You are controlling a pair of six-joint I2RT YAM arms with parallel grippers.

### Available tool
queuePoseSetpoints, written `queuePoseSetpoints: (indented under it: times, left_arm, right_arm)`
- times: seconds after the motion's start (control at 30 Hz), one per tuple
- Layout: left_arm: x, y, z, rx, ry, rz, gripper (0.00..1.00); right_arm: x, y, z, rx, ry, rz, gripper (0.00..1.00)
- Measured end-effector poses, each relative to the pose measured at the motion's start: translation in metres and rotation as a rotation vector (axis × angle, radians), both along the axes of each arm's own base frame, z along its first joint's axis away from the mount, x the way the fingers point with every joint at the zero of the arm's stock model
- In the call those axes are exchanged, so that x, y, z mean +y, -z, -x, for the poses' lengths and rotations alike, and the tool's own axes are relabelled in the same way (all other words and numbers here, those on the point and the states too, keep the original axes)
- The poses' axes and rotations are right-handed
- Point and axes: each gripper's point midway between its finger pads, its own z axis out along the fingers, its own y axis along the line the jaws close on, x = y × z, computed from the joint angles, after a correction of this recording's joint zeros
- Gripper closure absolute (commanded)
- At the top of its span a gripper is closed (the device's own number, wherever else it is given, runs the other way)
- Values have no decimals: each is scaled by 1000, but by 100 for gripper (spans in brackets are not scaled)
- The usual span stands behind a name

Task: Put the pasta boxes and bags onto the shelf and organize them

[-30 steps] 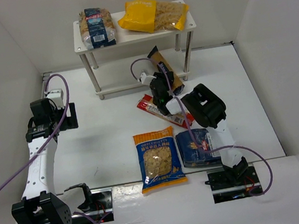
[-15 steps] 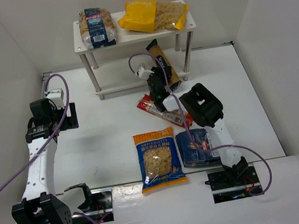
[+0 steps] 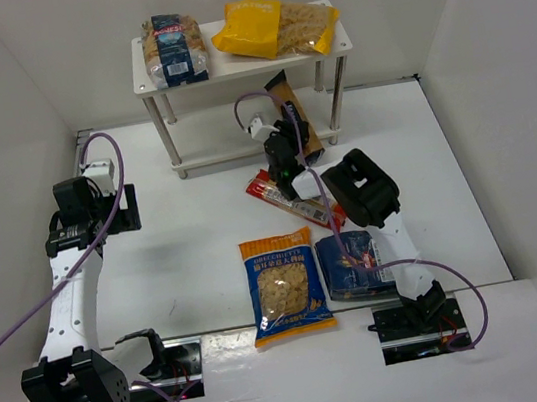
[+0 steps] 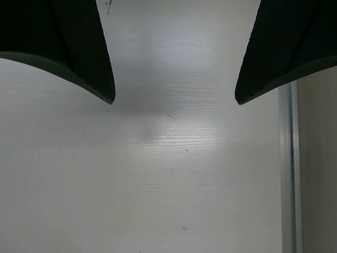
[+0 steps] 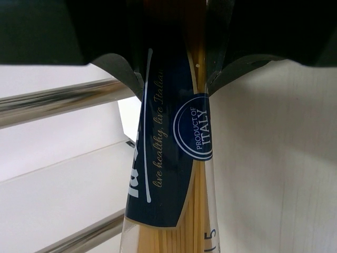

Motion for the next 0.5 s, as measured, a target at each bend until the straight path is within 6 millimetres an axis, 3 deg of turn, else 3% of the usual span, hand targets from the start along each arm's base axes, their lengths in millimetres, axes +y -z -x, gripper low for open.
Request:
queuePoseSetpoints:
  times: [0.43, 0.5]
  left_arm:
    - [0, 0, 0, 0, 0, 1, 0]
    - [1, 0, 0, 0, -3, 1, 0]
  right_arm:
    - [-11, 2, -7, -11, 28, -65, 99]
    - [-13, 1, -9, -10, 31, -68, 92]
